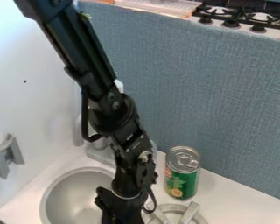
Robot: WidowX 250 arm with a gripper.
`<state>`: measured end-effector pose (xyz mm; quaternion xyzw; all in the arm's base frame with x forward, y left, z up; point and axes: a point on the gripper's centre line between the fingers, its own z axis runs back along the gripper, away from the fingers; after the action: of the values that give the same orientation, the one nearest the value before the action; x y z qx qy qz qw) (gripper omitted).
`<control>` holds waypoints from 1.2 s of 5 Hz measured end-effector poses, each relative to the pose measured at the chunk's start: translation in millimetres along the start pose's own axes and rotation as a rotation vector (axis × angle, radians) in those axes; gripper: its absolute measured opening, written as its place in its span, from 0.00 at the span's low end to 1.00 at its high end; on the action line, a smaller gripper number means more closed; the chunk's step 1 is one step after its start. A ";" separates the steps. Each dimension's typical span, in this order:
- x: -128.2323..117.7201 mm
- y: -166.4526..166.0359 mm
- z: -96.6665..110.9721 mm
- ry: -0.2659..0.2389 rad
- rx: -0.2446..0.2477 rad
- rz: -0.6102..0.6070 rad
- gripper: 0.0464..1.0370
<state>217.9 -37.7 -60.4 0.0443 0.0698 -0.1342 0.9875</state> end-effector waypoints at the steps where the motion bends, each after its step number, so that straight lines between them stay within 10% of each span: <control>1: -3.1 -2.4 0.8 0.004 -0.015 -0.008 0.20; 4: 39.6 -35.1 82.0 -0.252 0.116 -0.192 0.07; 6: 75.6 -41.8 70.4 -0.231 0.337 -0.254 0.07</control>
<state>287.6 -104.9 -5.1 0.1836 -0.0618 -0.2714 0.9428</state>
